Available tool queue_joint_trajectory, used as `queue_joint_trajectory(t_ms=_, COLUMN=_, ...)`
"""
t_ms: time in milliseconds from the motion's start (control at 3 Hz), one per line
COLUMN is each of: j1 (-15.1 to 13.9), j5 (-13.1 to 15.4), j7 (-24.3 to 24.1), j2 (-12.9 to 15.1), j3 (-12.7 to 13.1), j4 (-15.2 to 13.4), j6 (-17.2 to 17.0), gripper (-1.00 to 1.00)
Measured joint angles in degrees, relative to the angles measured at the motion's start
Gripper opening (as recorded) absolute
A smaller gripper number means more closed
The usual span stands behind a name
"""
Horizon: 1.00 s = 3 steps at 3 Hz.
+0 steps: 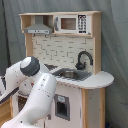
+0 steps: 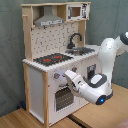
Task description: Play with the kitchen
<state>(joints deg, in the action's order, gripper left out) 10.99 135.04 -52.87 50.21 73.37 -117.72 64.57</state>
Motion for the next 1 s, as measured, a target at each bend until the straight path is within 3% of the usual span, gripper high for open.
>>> queue_joint_trajectory(t_ms=333, j1=0.1, j5=-1.2, j7=2.7, j2=0.0, j3=1.4, j4=-1.9, j6=-4.5, gripper=1.00)
queue_joint_trajectory(t_ms=667, j1=0.1, j5=-5.0, j7=2.7, j2=0.0, j3=3.0, j4=-3.4, j6=-8.5, gripper=1.00)
queue_joint_trajectory(t_ms=1000, j1=-0.3, j5=-5.5, j7=2.7, j2=0.0, j3=5.3, j4=-6.0, j6=-13.2, gripper=1.00)
